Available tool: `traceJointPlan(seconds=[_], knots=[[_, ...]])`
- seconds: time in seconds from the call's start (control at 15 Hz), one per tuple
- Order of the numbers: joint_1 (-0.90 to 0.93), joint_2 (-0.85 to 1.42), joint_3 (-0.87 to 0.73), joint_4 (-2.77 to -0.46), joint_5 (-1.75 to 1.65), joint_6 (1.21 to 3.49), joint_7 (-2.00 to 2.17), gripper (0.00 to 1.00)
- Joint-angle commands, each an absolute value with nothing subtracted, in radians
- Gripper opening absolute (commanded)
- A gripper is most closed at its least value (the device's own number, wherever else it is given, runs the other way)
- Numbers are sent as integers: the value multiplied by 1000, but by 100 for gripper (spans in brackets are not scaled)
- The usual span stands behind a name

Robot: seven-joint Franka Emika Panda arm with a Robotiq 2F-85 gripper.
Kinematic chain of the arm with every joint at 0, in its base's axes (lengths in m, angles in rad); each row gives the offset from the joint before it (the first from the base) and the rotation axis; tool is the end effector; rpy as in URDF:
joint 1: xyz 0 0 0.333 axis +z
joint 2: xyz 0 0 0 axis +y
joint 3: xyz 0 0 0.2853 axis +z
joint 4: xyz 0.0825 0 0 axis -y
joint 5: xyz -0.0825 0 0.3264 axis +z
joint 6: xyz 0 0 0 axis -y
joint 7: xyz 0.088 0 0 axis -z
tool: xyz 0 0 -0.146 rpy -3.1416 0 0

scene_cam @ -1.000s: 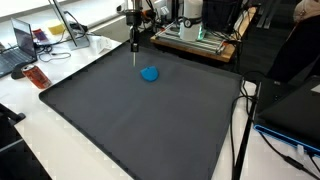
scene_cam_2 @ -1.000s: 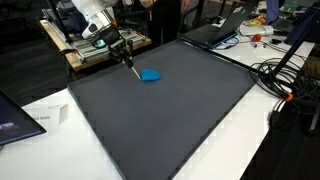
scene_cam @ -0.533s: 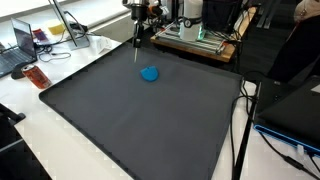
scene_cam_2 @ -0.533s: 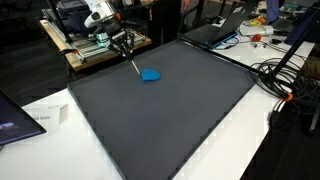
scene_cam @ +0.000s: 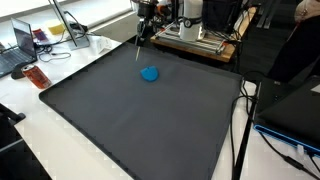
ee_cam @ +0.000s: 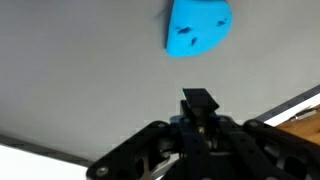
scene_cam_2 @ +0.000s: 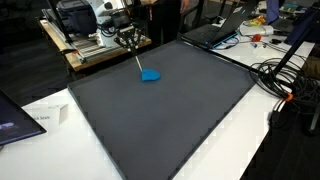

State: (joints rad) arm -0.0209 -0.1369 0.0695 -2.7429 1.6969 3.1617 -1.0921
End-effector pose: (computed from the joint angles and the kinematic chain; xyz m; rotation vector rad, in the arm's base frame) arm 0.3480 -0.0743 0.2592 -2.7879 0.8013 -0.7635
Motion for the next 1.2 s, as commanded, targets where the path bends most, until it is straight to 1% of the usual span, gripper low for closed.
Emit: traceJointPlan(seconds=[0.0,0.27,0.73,0.8,1.13], knots=[[40,-133,136,-2743,1779,3286,-1111,3],[95,-130,189,-2744,1827,3399,-1104,3],[173,-49,234,-2713,1936,3532,-1114,3],[155,-78,222,-2742,1885,3485,-1091,12],[168,-56,232,-2732,1902,3507,-1091,12]])
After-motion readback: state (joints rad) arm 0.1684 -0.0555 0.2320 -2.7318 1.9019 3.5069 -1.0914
